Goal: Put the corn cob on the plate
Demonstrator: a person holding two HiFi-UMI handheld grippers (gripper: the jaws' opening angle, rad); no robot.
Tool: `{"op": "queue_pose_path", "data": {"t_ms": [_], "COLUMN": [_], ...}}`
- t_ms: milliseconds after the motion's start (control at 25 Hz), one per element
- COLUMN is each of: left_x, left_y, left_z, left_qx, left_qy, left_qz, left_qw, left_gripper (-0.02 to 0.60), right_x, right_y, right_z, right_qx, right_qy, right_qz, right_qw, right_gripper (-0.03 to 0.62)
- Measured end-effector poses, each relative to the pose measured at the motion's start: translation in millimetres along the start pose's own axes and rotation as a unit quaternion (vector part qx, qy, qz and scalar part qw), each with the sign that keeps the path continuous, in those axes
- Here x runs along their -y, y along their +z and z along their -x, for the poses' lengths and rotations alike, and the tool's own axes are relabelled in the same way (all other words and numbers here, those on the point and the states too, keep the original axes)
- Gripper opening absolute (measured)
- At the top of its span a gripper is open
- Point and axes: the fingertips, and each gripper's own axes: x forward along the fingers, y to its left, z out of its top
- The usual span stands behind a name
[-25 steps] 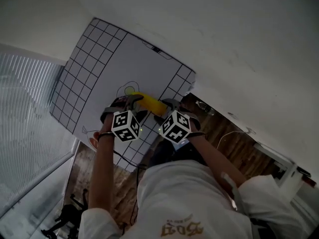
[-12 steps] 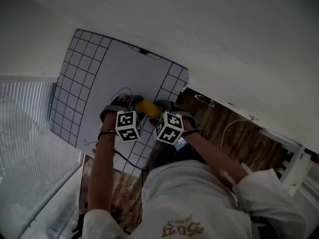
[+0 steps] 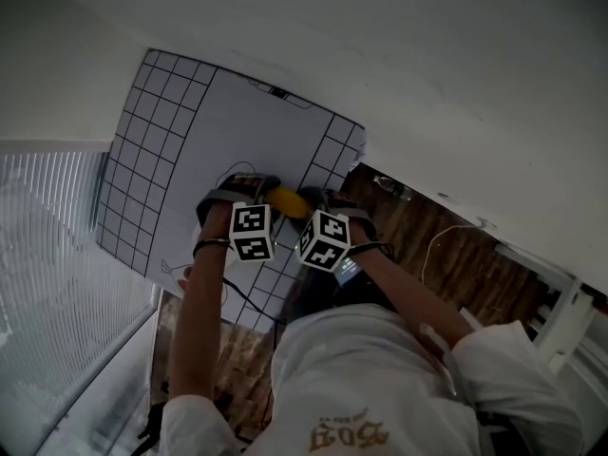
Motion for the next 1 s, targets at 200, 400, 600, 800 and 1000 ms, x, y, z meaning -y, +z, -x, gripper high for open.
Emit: {"op": "queue_pose_path", "data": {"t_ms": [200,400,600,800,1000], "left_x": [2,4,1,-10,-21], "left_y": [1,-1,2,13,23], "left_z": [2,7,17,37,54], "left_qx": [-0.002,-0.011,-0.015,-0.02,-0.028], "left_qy": [0.005,0.012,0.023,0.054,0.071], "left_qz": [-0.004,0.009,0.018,0.009,0.009], "left_qw": [1.0,0.9998,0.9994,0.9983,0.9971], "left_gripper": [0.281,0.275,0.275,0.273,0.273], "right_x": [-1,-2,0,7,17], "right_y": [1,9,15,22,30], "right_z": [3,10,20,38,58], "right_qx": [0.007,0.018,0.025,0.04,0.051], "right_qy": [-0.004,-0.013,-0.018,-0.025,-0.038], "right_qz": [0.01,0.035,0.053,0.061,0.073], "right_qw": [1.0,0.999,0.998,0.997,0.995], "right_gripper": [0.259,0.258,0.258,0.258,0.258]}}
